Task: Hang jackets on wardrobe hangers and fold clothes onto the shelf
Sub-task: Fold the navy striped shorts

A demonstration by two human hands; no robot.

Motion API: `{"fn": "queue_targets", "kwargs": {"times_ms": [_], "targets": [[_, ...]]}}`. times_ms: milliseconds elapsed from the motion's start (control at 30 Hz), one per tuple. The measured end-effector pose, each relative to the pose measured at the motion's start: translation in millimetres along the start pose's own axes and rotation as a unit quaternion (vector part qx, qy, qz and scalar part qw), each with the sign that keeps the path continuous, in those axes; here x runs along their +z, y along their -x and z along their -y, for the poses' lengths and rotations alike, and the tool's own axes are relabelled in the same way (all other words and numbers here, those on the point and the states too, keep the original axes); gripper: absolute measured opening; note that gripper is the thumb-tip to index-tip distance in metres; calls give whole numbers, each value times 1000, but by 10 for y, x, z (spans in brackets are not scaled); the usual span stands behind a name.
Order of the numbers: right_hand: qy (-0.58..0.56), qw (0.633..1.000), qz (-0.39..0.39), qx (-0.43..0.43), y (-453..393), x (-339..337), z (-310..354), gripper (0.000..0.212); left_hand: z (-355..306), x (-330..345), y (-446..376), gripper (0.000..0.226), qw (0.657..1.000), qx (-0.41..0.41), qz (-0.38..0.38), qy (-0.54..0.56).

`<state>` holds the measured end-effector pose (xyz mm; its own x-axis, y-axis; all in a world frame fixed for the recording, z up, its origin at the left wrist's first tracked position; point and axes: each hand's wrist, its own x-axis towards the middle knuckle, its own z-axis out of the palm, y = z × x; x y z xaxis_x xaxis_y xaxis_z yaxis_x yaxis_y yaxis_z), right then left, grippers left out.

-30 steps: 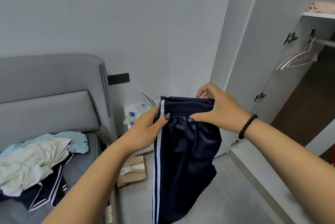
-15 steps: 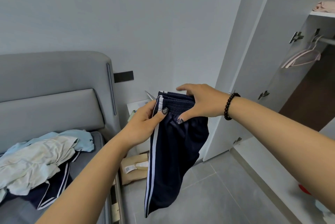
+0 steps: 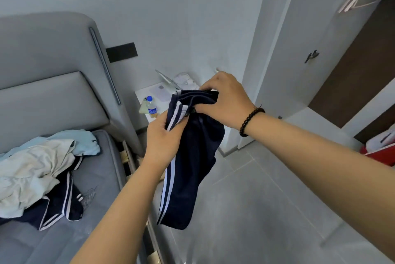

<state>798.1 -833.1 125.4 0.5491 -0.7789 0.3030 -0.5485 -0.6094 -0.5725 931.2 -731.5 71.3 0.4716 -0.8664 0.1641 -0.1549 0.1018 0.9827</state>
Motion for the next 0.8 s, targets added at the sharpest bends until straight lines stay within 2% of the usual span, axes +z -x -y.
{"fn": "queue_targets", "kwargs": {"times_ms": [33,100,167,200,233,267,300,367,433,500,567,700,800], "targets": [[14,998,-61,13,127,103,-97,28,102,55,41,29,1000,-1,-4,9],[55,979,-192,-36,400,283,-291,21,336,209,136,22,1000,-4,-15,19],[60,966,-249,-39,713,404,-452,10,569,422,275,14,999,-8,-36,32],[30,972,-232,23,846,462,-529,18,675,551,355,14,998,-5,-41,42],[-21,976,-182,116,956,521,-581,32,769,680,446,18,998,0,-40,51],[-98,965,-120,211,1056,584,-637,46,865,802,550,21,998,4,-34,58],[-177,939,-75,285,1145,644,-708,56,958,908,663,23,998,10,-27,61],[-318,877,-38,358,1320,712,-830,56,1108,1061,898,30,998,30,-7,60],[-446,814,-35,371,1568,738,-889,55,1251,1094,1113,33,995,66,23,66],[-503,780,-43,369,1846,756,-860,48,1418,1029,1314,25,989,113,70,71],[-502,781,-39,370,2108,775,-753,37,1581,918,1516,7,979,151,134,36],[-482,792,-42,372,2413,835,-363,24,1681,553,1833,54,948,250,193,-36],[-453,805,-55,378,2426,879,82,27,1469,251,1947,52,952,240,188,-33]]}}
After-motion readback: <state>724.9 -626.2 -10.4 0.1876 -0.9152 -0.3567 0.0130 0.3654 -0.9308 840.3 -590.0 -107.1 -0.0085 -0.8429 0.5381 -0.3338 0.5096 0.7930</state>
